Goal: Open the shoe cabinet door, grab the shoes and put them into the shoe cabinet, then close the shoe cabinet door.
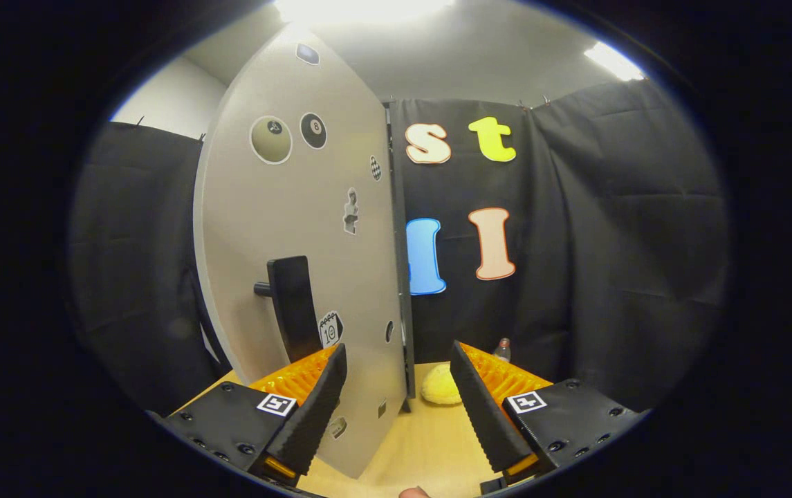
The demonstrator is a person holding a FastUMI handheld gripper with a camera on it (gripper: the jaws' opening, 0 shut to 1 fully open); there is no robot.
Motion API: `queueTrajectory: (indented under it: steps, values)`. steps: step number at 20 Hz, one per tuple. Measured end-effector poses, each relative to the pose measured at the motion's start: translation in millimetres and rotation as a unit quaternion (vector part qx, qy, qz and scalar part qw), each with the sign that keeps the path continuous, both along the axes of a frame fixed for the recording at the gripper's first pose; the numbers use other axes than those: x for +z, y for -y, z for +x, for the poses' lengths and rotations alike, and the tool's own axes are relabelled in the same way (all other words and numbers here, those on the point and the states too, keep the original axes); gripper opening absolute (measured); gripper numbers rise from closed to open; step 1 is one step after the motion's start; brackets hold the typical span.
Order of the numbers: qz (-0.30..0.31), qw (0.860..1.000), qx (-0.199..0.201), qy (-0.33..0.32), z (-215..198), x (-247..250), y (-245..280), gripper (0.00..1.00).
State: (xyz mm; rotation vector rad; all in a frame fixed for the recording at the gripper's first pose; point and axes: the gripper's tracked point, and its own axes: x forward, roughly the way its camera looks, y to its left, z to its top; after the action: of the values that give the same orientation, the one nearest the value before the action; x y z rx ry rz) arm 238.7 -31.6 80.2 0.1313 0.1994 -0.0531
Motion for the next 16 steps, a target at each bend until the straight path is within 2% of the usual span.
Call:
queueTrajectory:
  steps: [8,12,16]
  values:
    - [0.027,0.999,0.04,0.008,34.2,3.0,-61.3,0.96]
    - [0.036,0.996,0.074,0.015,65.6,5.3,-102.3,0.96]
    - [0.028,0.995,0.089,0.02,94.2,3.9,-137.0,0.97]
